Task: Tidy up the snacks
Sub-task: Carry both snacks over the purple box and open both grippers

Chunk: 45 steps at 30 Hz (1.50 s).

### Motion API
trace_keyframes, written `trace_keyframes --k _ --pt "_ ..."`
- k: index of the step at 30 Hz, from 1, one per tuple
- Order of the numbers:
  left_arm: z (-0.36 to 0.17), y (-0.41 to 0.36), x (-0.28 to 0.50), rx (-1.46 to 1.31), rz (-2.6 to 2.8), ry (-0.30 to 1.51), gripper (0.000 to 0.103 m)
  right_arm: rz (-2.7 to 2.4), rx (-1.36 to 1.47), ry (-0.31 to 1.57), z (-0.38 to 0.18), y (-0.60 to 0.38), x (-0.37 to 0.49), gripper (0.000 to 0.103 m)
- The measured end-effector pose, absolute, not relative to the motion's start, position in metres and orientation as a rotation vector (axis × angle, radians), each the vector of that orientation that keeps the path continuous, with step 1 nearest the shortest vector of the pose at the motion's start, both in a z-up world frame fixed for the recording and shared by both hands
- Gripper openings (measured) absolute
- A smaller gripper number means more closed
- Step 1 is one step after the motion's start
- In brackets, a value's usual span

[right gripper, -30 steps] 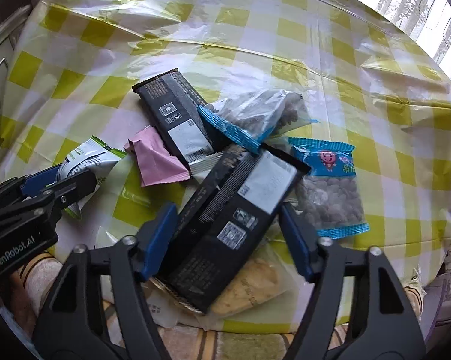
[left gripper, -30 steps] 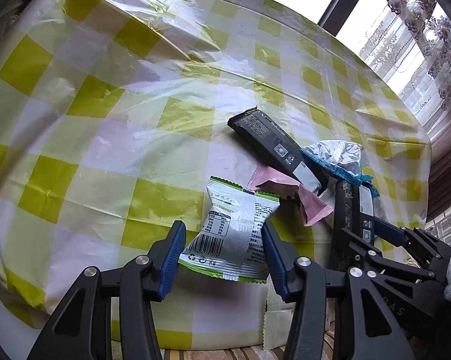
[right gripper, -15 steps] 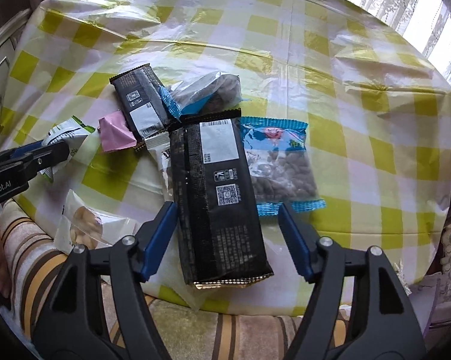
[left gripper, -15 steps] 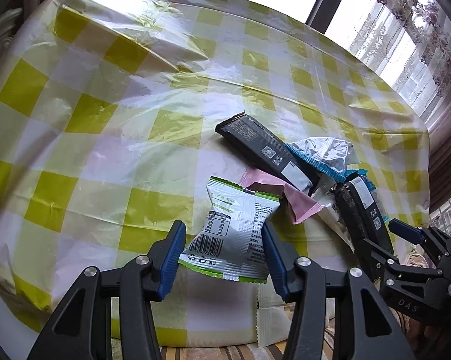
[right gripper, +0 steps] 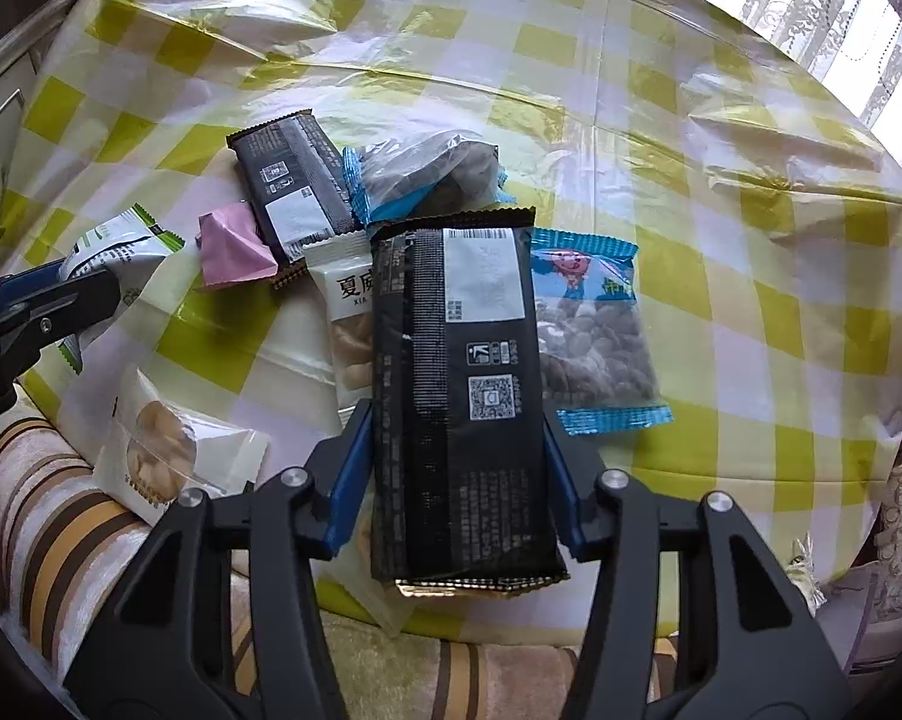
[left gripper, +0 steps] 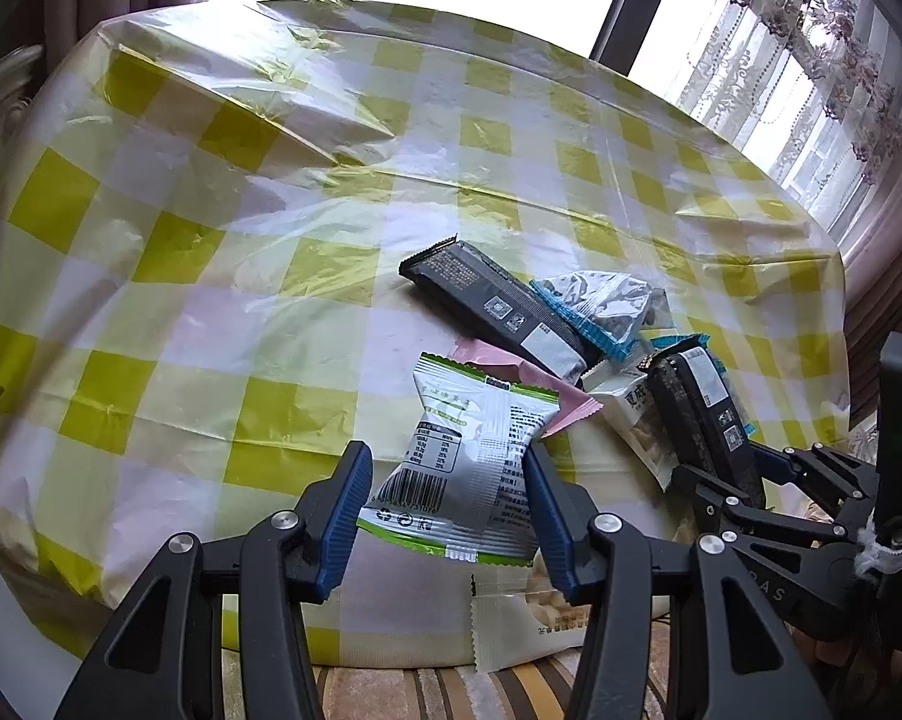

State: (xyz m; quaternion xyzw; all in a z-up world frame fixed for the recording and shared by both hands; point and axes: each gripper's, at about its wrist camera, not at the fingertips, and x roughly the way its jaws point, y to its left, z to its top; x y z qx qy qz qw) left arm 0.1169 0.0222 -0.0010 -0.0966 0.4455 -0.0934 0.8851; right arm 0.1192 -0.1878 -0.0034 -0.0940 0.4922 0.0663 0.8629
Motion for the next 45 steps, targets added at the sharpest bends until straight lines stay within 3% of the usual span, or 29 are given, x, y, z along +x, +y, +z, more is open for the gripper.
trace_keyframes --k 16,31,45 --pt "0.022 -0.038 0.102 -0.177 -0.323 0.885 0.052 0.095 -0.025 0.944 0.028 -0.263 0.095 0.054" --pt "0.039 -0.184 0.098 -0.007 -0.604 0.890 0.052 -0.135 0.145 0.894 0.040 -0.407 0.045 0.054" --pt "0.035 -0.331 0.060 0.190 -0.933 0.931 0.052 -0.400 0.269 0.954 0.004 -0.537 -0.021 0.054"
